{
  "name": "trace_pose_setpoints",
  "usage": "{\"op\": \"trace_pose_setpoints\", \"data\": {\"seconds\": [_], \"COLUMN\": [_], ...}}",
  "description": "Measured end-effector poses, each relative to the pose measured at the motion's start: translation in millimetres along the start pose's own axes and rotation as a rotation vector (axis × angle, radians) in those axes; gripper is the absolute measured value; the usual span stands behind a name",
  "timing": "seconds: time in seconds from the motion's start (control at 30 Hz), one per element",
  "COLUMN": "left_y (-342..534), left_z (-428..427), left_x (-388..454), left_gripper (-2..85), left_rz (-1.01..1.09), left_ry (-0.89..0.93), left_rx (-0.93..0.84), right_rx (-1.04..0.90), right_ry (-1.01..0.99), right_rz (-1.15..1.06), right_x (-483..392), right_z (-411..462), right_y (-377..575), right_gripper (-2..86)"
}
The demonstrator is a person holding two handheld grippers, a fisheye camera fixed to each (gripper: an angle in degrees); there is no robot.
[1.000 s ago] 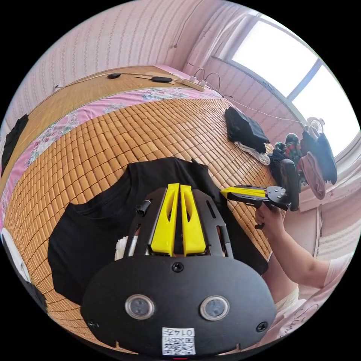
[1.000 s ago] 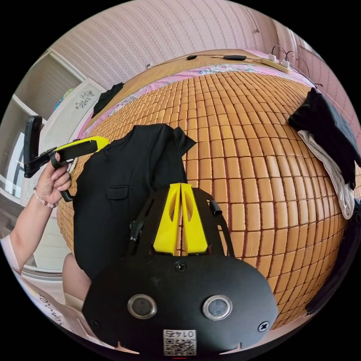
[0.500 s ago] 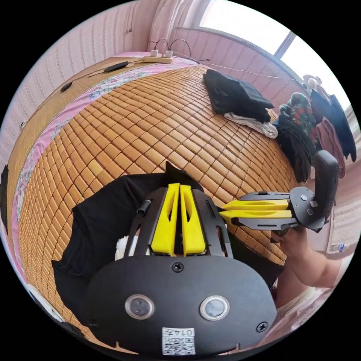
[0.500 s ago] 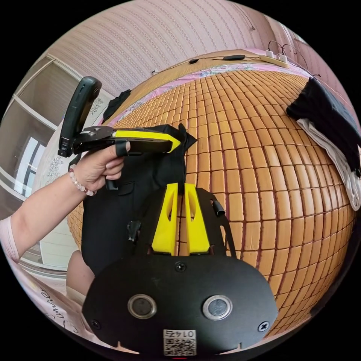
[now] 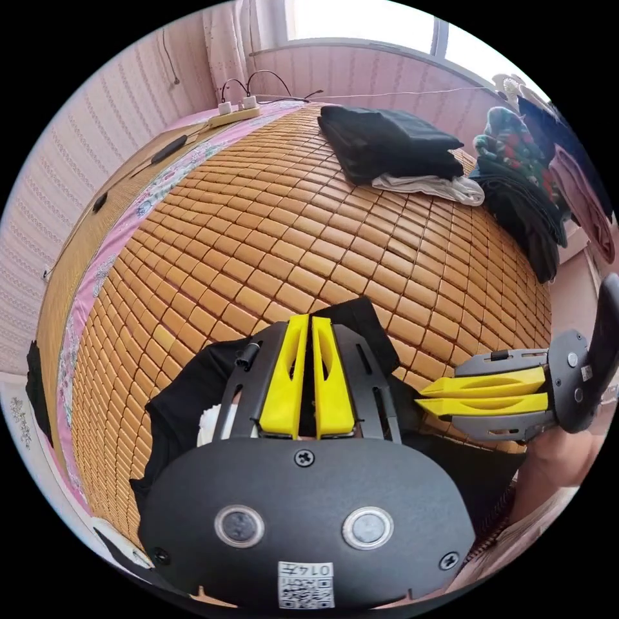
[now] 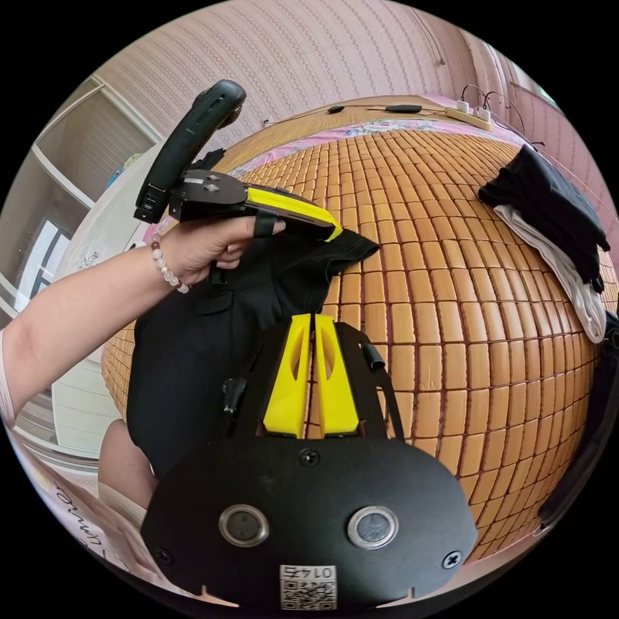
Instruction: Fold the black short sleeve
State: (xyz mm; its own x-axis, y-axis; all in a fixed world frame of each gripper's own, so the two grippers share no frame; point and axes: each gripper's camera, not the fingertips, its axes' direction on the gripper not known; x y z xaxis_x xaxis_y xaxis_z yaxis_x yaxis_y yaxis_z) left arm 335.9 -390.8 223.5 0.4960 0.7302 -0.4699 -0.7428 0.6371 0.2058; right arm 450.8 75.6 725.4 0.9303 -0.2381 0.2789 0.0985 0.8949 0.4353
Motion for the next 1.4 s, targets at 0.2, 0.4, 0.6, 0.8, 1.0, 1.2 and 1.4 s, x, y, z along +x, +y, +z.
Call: {"op": "trace_pose_setpoints", "data": {"seconds": [0.2,0.4,0.6,0.8,1.0,1.2,1.4], "left_y": [21.8,75.4,209.5,392.8,512.2,571.4,616.3], "left_z": [-3.5,-51.3,-119.9,-149.0,-169.7,-145.4,-148.5], "left_x": [-11.4,-44.3,-58.4,-51.8,-10.4,-4.4,-16.2], "left_gripper": [-0.8,-0.6,-0.6,-0.8,-0.6,-0.8,-0.9], "left_rz": [-0.125,-0.277,-0.29,-0.511,-0.641,-0.746,-0.829], "left_ry": [-0.004,0.115,0.125,0.097,0.095,0.085,0.145], "left_rx": [0.061,0.207,0.263,0.096,-0.016,-0.209,-0.12], "right_rx": [0.01,0.047,0.071,-0.053,-0.209,-0.378,-0.387], "right_ry": [-0.004,0.036,0.004,0.033,0.127,0.245,0.197], "right_rz": [0.03,0.037,-0.01,-0.124,-0.212,-0.24,-0.238], "right_x": [-5.9,-22.1,-50.1,-109.6,-164.8,-187.1,-206.1], "right_z": [0.7,-12.1,-41.2,-52.4,-71.7,-63.2,-75.8], "right_y": [-3.1,-8.3,-2.5,18.7,44.5,36.5,-2.5], "right_gripper": [0.5,0.2,0.2,1.9,2.2,0.7,5.8]}}
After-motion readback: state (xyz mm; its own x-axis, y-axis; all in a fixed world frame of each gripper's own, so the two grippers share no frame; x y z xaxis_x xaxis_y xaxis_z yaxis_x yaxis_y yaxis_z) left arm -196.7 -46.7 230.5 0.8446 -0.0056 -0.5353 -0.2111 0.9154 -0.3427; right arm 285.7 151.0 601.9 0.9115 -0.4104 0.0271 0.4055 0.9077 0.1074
